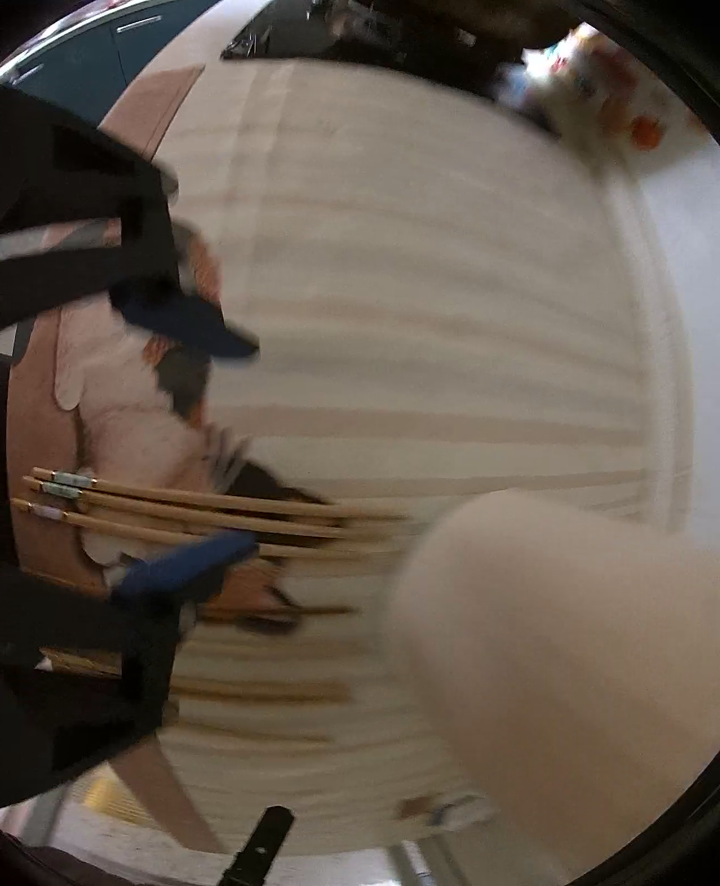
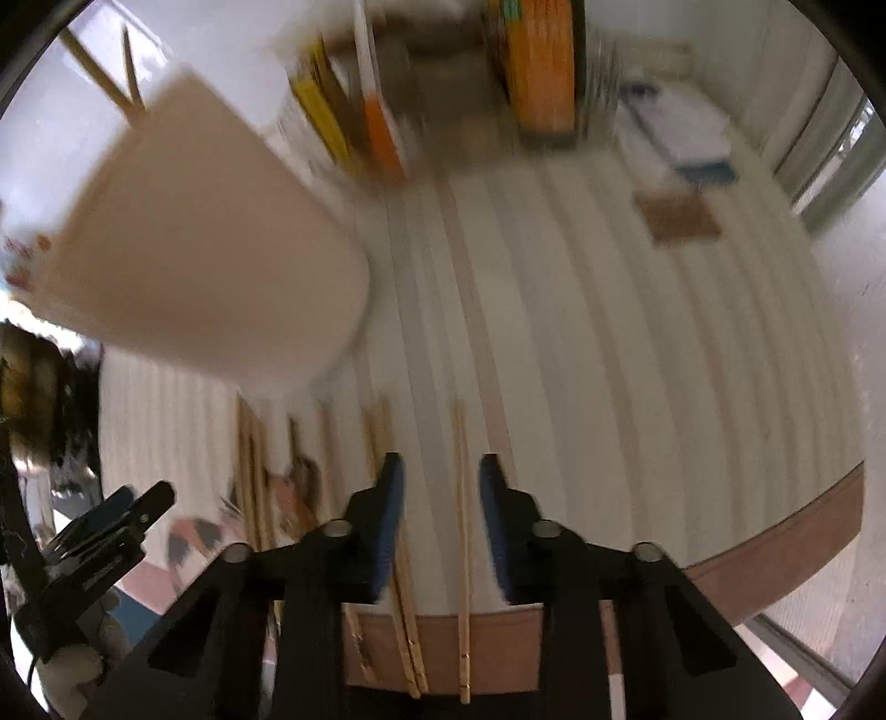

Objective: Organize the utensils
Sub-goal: 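Move both tools back down to the remaining chopsticks on the mat, then close the left tool on a chopstick while the right tool grasps another chopstick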

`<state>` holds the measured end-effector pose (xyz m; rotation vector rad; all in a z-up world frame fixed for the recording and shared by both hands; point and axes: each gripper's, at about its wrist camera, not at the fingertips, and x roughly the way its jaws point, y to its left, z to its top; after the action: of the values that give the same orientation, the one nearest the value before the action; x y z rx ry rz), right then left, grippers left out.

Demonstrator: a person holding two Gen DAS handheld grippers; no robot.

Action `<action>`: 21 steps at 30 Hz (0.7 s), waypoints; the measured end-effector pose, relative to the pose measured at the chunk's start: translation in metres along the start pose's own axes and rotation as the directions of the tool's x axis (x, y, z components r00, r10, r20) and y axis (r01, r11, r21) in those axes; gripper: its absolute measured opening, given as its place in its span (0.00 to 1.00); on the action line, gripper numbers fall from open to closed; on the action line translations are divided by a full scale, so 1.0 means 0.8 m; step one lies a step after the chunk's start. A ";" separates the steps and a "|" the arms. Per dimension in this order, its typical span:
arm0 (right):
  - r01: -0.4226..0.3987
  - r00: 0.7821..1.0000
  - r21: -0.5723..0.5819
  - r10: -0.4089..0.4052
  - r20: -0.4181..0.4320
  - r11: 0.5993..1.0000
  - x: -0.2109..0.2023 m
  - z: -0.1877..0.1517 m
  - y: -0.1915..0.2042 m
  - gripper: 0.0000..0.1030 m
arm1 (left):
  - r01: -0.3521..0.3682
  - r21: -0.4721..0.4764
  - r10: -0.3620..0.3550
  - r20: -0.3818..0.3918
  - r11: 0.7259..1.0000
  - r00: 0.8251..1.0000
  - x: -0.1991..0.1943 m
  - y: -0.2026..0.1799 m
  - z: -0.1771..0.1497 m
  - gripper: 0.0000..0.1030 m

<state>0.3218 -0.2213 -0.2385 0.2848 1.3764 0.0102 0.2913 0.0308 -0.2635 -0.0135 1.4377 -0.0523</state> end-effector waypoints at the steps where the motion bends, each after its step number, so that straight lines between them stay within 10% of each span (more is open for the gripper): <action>1: 0.007 1.000 -0.006 -0.007 -0.025 1.000 0.012 -0.006 -0.001 0.26 | 0.000 0.014 0.001 -0.023 1.000 1.000 0.010 -0.002 -0.003 0.30; 14: 0.066 0.988 -0.002 -0.066 -0.142 0.998 0.073 -0.045 -0.022 0.26 | -0.022 0.119 0.030 -0.067 0.993 0.997 0.049 -0.037 -0.009 0.05; 21: 0.092 0.982 -0.032 -0.096 -0.164 0.995 0.089 -0.052 -0.021 0.26 | -0.033 -0.071 0.028 -0.082 0.997 0.996 0.047 0.005 -0.017 0.04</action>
<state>0.2932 -0.2169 -0.3171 0.2020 1.5525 -0.0287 0.2833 0.0332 -0.3028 -0.0491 1.5202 0.0244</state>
